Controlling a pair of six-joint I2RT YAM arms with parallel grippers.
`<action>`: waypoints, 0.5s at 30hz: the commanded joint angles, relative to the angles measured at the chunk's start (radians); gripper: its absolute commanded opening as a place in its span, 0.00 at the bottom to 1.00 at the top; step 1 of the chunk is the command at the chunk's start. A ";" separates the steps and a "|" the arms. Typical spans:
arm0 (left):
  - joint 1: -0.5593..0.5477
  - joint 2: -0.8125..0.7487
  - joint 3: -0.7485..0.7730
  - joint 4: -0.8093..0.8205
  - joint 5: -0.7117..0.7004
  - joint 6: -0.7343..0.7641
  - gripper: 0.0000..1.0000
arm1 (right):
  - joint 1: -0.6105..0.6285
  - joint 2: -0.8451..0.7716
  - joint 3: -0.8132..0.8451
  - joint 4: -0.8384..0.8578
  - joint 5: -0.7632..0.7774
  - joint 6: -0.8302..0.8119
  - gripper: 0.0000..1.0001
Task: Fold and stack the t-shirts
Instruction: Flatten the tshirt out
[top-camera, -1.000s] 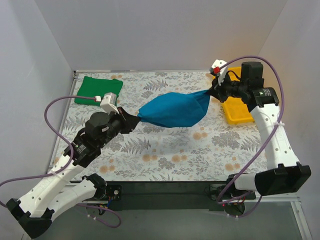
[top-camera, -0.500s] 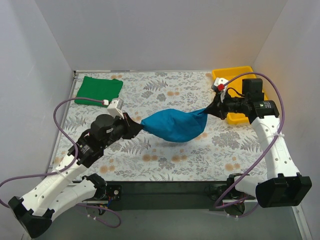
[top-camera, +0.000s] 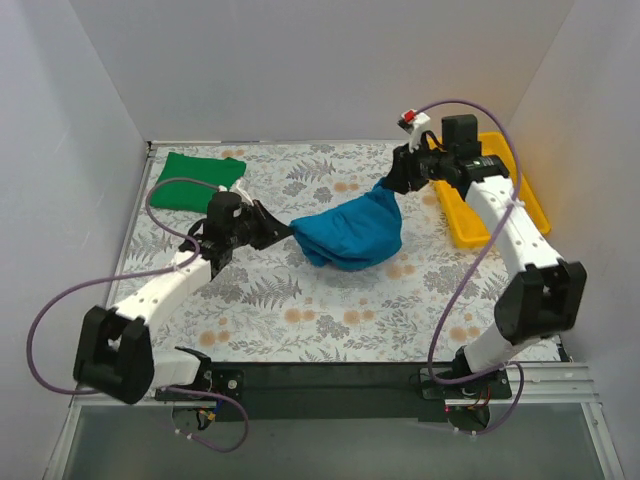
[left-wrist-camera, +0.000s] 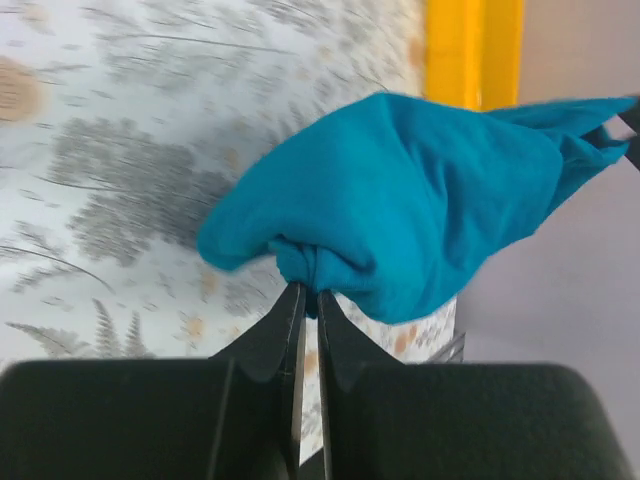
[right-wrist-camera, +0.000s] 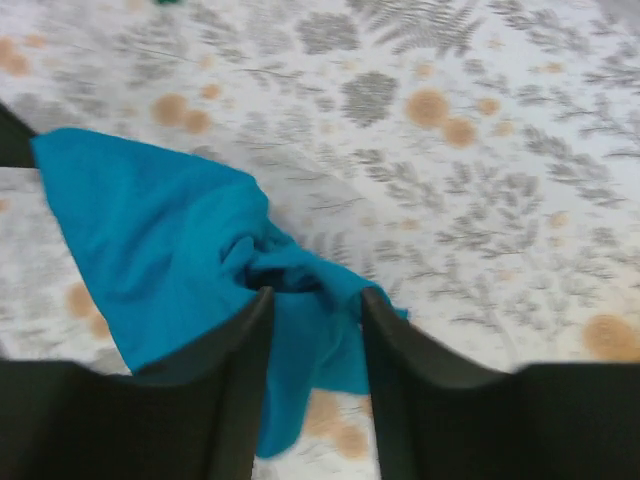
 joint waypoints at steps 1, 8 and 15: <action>0.130 0.162 -0.015 0.156 0.153 -0.151 0.00 | 0.044 0.145 0.140 0.094 0.388 0.190 0.53; 0.159 0.269 0.027 0.074 0.081 -0.027 0.58 | 0.019 0.098 -0.003 0.071 0.230 -0.046 0.86; 0.159 0.054 0.013 -0.067 -0.024 0.165 0.63 | 0.085 -0.145 -0.356 -0.052 -0.228 -0.569 0.91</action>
